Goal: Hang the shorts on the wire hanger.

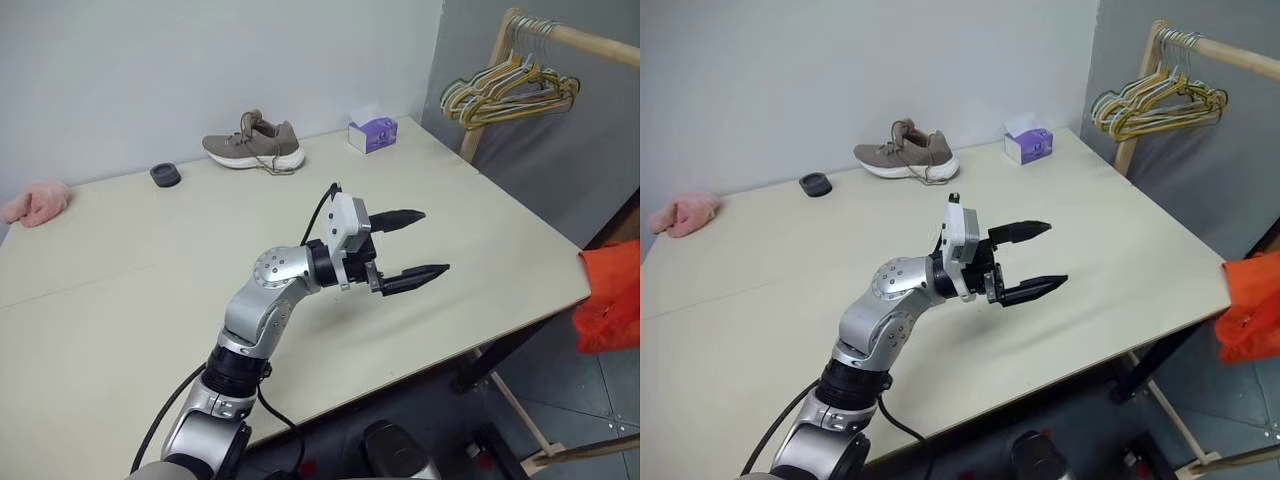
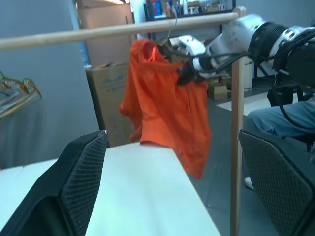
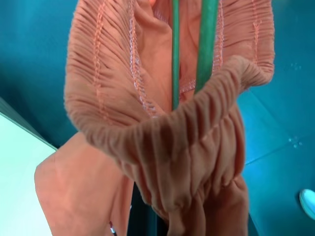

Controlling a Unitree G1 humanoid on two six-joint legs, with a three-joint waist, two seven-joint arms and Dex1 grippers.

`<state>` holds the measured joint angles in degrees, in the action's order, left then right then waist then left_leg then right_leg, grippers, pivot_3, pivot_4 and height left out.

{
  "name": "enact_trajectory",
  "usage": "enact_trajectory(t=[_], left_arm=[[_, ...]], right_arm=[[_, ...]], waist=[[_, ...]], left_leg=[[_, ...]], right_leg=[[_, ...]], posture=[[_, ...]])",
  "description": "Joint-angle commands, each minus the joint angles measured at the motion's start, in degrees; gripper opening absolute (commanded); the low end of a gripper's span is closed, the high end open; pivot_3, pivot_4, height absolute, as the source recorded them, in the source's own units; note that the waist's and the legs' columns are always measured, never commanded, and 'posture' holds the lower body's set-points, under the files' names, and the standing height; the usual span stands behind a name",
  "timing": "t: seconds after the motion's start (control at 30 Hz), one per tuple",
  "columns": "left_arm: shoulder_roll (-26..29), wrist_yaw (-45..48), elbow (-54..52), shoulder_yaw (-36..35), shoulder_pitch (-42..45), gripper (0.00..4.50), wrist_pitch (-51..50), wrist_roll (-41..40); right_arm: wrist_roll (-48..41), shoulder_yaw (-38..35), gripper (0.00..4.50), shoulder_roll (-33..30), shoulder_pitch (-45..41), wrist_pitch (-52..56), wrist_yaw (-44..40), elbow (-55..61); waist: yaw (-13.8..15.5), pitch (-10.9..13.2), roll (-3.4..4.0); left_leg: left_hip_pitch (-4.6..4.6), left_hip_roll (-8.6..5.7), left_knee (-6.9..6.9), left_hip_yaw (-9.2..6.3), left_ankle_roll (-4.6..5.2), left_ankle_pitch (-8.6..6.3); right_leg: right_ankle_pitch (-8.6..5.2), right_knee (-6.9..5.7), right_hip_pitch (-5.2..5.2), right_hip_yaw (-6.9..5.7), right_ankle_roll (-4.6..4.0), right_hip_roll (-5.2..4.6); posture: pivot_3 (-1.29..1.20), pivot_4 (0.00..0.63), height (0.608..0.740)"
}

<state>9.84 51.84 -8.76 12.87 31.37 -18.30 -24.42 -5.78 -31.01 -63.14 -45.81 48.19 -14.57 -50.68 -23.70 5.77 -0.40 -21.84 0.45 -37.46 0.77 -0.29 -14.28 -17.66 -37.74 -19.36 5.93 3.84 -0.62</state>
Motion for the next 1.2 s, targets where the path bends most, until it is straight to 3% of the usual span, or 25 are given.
enact_trajectory(t=[0.03,0.7,0.93,1.13,1.17,1.2], left_arm=[[-0.4,-0.5,-1.9,-1.4,1.1,4.46,1.1,-1.3],[-2.1,-0.3,-1.4,-0.7,1.9,4.46,1.1,-1.6],[-2.0,-0.2,-1.6,-0.7,1.5,4.50,0.9,-1.6],[-2.1,-0.2,-1.3,-0.4,1.4,4.50,1.1,-1.5],[-2.2,-0.1,-1.2,-0.4,1.4,4.50,1.1,-1.5],[-2.2,-0.1,-1.2,-0.4,1.4,4.50,1.1,-1.5]], right_arm=[[-0.8,1.2,0.00,-2.8,-3.7,-1.2,-0.6,-3.1],[-4.9,1.5,0.00,-4.9,-6.3,-1.9,-3.1,-6.7],[-9.8,-4.8,2.12,-2.8,-1.2,6.6,-0.7,5.6],[-13.4,-17.9,4.19,2.8,5.3,15.8,6.2,23.0],[-13.5,-19.2,4.48,4.1,6.3,16.0,7.1,26.3],[-13.4,-20.0,4.48,5.1,7.3,15.7,7.8,29.3]], waist=[[0.0,0.0,0.00],[0.0,0.0,0.02],[0.1,0.0,0.02],[0.3,0.0,0.01],[0.3,0.0,0.01],[0.3,0.0,0.01]], left_leg=[[0.05,-0.01,0.11,0.02,0.00,0.00],[0.05,-0.06,0.53,0.05,0.00,-0.04],[0.02,-0.05,0.52,0.02,0.00,-0.04],[-0.04,-0.05,0.52,-0.02,0.00,-0.05],[-0.05,-0.05,0.52,-0.05,0.00,-0.05],[-0.05,-0.05,0.52,-0.03,0.00,-0.05]], right_leg=[[0.00,0.05,0.08,0.02,0.00,-0.01],[0.03,0.74,0.16,-0.02,0.06,-0.11],[0.03,0.74,0.20,-0.05,0.06,-0.11],[0.02,0.73,0.19,-0.08,0.08,-0.11],[0.02,0.73,0.19,-0.10,0.08,-0.11],[0.02,0.73,0.18,-0.09,0.08,-0.11]], posture=[[-0.36,0.086,0.740],[-0.37,0.078,0.740],[-0.37,0.079,0.740],[-0.38,0.079,0.740],[-0.38,0.079,0.740],[-0.38,0.079,0.740]])
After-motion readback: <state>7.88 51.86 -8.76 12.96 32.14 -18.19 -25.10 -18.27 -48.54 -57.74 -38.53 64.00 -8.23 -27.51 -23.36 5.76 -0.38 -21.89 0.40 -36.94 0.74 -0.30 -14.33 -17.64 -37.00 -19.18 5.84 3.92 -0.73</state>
